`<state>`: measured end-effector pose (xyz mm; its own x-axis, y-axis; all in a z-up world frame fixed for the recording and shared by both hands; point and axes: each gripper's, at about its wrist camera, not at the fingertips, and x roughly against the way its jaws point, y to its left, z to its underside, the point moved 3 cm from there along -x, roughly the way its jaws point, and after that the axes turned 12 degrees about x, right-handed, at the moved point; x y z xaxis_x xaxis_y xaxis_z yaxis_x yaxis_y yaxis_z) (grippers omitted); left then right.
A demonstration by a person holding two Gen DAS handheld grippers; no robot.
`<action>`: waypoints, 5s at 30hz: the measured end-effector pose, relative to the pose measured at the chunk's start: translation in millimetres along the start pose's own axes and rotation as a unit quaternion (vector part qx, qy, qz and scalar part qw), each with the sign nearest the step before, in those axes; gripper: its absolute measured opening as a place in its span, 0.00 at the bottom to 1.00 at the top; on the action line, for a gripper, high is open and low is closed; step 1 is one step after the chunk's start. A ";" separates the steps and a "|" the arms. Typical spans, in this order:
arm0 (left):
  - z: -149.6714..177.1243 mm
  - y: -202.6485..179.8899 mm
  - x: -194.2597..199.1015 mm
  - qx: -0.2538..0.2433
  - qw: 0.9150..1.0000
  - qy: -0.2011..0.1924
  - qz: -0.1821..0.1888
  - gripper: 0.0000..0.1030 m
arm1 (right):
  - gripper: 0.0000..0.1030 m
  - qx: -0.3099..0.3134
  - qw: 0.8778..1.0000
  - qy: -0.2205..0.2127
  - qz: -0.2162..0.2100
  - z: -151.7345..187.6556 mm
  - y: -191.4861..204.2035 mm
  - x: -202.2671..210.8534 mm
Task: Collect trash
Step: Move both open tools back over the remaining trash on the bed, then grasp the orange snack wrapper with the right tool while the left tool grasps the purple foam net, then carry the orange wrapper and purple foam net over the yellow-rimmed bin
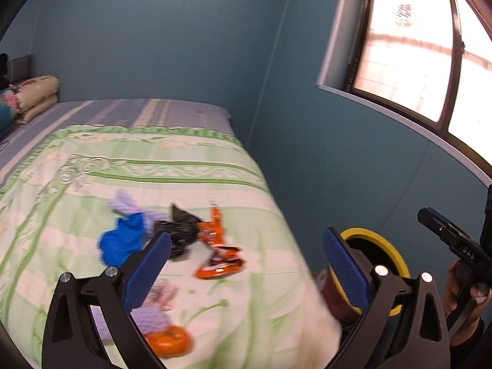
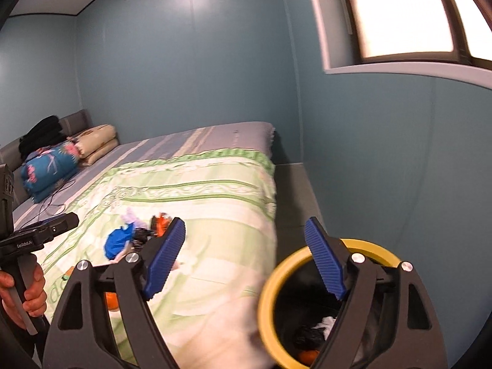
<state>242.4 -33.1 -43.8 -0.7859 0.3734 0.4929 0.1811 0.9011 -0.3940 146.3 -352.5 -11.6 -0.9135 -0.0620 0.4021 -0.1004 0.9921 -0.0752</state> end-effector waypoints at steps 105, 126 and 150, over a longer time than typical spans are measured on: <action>73.0 167.4 23.9 -0.001 0.994 0.092 -0.053 0.20 | 0.26 0.065 0.976 0.150 -0.145 19.6 152.2 -141.3; 41.8 81.6 35.8 0.005 0.998 0.056 -0.003 0.20 | 0.26 0.040 0.990 0.076 -0.116 0.4 74.6 -38.2; 41.0 -121.1 -53.4 -0.070 0.983 0.101 0.137 0.20 | 0.26 -0.048 0.997 0.047 0.026 28.5 -83.1 21.4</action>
<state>238.2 -171.2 -54.1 -0.5659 0.6298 0.5320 0.4601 0.7767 -0.4302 123.9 -439.3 -22.7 -0.8749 -0.0034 0.4842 -0.0112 0.9999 -0.0131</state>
